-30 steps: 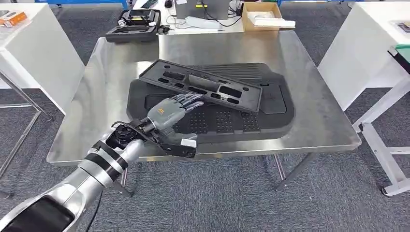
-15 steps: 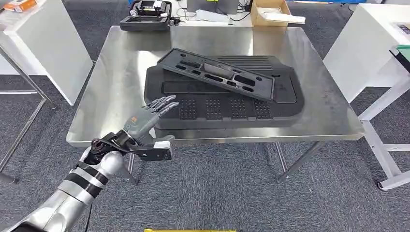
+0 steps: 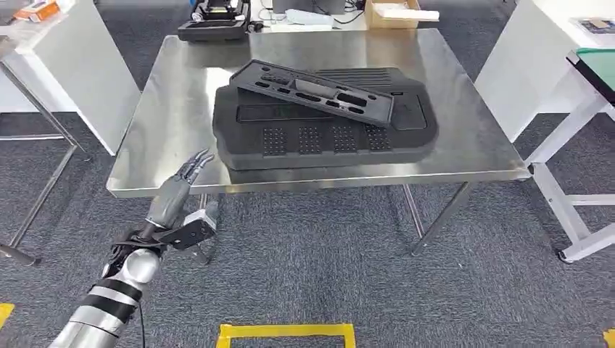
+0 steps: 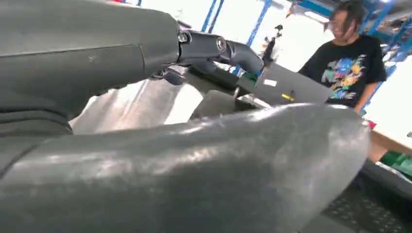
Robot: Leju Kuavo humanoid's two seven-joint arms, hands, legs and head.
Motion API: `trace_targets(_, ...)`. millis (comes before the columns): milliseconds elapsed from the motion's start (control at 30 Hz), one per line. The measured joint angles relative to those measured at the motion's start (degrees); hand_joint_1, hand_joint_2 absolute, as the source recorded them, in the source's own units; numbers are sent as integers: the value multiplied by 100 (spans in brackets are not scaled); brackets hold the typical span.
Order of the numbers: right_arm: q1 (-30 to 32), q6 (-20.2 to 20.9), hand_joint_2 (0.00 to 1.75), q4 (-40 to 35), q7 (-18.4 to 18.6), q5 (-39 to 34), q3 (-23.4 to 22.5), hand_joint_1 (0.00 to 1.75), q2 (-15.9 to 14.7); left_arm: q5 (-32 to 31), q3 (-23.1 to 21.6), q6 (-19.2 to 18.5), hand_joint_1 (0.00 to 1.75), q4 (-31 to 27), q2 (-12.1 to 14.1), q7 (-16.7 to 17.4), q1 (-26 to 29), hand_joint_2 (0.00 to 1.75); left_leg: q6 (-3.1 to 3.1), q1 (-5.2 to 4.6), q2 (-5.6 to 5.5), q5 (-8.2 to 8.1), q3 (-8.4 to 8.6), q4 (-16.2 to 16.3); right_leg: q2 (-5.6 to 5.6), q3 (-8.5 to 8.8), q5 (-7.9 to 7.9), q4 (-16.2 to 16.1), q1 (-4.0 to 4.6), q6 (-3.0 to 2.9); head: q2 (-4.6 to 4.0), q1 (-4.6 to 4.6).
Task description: Take the parts from the cabinet and place them on the table.
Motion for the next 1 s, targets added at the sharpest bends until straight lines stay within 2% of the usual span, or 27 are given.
trace_targets(33,3,0,0,0,-11,22,-18,0,13,148,102,31,0,9,-7,9,61,0,-32,11,-3,-268,-86,443,4,-73,56,6,0,2,0,4)
trace_targets(67,5,2,0,0,-18,40,-40,0,18,319,242,55,0,29,-28,-2,124,0,-69,22,-7,-372,-142,803,11,-146,107,19,0,22,0,-2)
trace_targets(100,14,0,0,0,-18,64,-59,0,33,531,381,66,0,79,-53,-33,190,0,-96,45,-5,-323,-109,970,13,-218,150,31,-9,35,-2,-2)
trace_targets(133,23,0,0,0,-18,85,-83,0,48,754,544,57,0,150,-83,-78,251,0,-129,73,-4,-182,52,867,14,-282,179,52,-28,79,0,2)
trace_targets(167,27,0,0,0,-18,103,-109,0,61,966,703,-13,0,225,-118,-122,305,0,-159,100,-1,-6,335,538,13,-344,200,91,-58,112,-2,-2)
trace_targets(200,23,0,0,0,-18,131,-142,0,79,1191,898,-117,0,338,-146,-174,348,0,-211,135,10,112,705,48,12,-409,210,154,-86,133,-2,5)
trace_targets(233,16,0,0,-6,-24,146,-179,0,79,1364,1070,-183,0,469,-181,-222,380,0,-282,162,13,-26,964,-399,8,-468,221,235,-80,160,-2,-6)
trace_targets(267,17,-2,0,-24,-31,166,-219,0,52,1516,1243,-251,0,628,-230,-282,414,0,-229,89,-29,-73,1040,-487,19,-550,237,282,-52,184,0,-53)
trace_targets(300,18,-2,0,-26,-35,186,-253,0,88,1659,1455,-299,0,803,-249,-366,512,0,-126,93,-44,-33,983,-454,34,-553,263,286,-28,221,-2,-26)
trace_targets(367,24,-2,0,-26,-48,214,-317,0,111,1758,1757,-341,0,1105,-306,-566,637,0,-32,61,-39,-6,912,-450,52,-588,344,265,-31,328,-2,-24)
trace_targets(400,43,-2,0,-24,-48,223,-343,0,118,1765,1844,-345,0,1213,-341,-610,676,0,54,55,-29,54,867,-485,50,-617,375,261,-35,375,-2,-26)
trace_targets(433,50,-2,0,-26,-50,230,-370,0,125,1778,1924,-347,0,1303,-376,-636,682,0,148,64,-22,122,805,-495,47,-723,250,342,-69,363,-2,-33)
trace_targets(467,49,-2,0,-26,-50,234,-376,0,138,1789,1989,-347,0,1359,-389,-649,688,0,219,61,-24,174,730,-497,47,-838,9,581,-56,317,-2,-4)
trace_targets(533,30,-2,0,-28,-50,243,-402,0,142,1789,2083,-347,0,1455,-424,-649,693,0,263,37,-22,284,576,-495,48,-1130,-513,1459,-47,253,-2,20)
trace_targets(567,23,-2,0,-28,-50,245,-417,0,144,1789,2112,-347,0,1493,-426,-647,697,0,274,21,-14,341,500,-493,47,-1239,-686,1873,-47,257,-2,18)
trace_targets(600,23,-2,0,-28,-50,249,-429,0,147,1789,2153,-347,0,1545,-444,-642,699,0,274,4,-13,402,422,-493,48,-1234,-712,2068,-43,287,0,18)
trace_targets(633,23,-2,0,-28,-50,251,-437,0,149,1789,2180,-349,0,1574,-452,-606,700,0,272,-8,-13,458,350,-493,49,-1105,-631,1976,-34,321,-2,18)
trace_targets(667,23,-2,0,-28,-48,254,-448,0,151,1795,2206,-358,0,1593,-461,-542,700,0,268,-18,-14,504,297,-493,48,-920,-524,1750,-19,344,-2,20)
trace_targets(700,14,0,0,-28,-44,266,-463,0,157,1890,2258,-427,0,1645,-481,-421,705,0,257,-33,-21,574,218,-494,49,-525,-347,1215,12,351,0,20)
trace_targets(733,-6,0,0,-33,-31,282,-470,0,158,1983,2321,-489,0,1709,-502,-345,722,0,245,-33,-22,627,173,-494,50,-151,-293,702,56,292,-2,20)
trace_targets(767,-35,2,0,-46,-9,297,-477,0,153,2095,2403,-560,0,1810,-533,-334,760,0,215,-28,-9,679,145,-498,40,166,-497,166,102,147,0,11)
trace_targets(800,-38,4,0,-52,2,317,-490,0,164,2209,2497,-630,0,1981,-540,-372,788,0,168,-26,13,736,170,-554,29,212,-401,182,123,192,-2,-7)
trace_targets(867,-19,4,0,-52,42,363,-518,0,197,2366,2714,-741,0,2420,-557,-424,820,0,99,-1,39,844,205,-612,48,137,-338,135,163,150,-2,37)
trace_targets(900,-15,7,0,-50,83,402,-523,0,203,2481,2835,-821,0,2654,-590,-435,858,0,65,-4,39,911,222,-666,46,111,-268,90,164,112,0,29)
trace_targets(933,-11,7,0,-50,122,424,-527,0,232,2517,2897,-848,0,2790,-606,-452,882,0,35,-4,32,910,182,-675,33,131,-164,-18,49,77,0,31)
trace_targets(967,-17,9,0,-50,166,457,-533,0,274,2563,2998,-883,0,3004,-608,-457,879,0,8,0,11,672,148,-560,1,150,-110,-18,47,63,0,35)
trace_targets(1000,-18,9,0,-50,259,520,-547,0,304,2608,3158,-900,0,3446,-610,-381,877,0,-5,8,13,279,77,-253,-2,19,-57,-15,35,-19,-2,0)
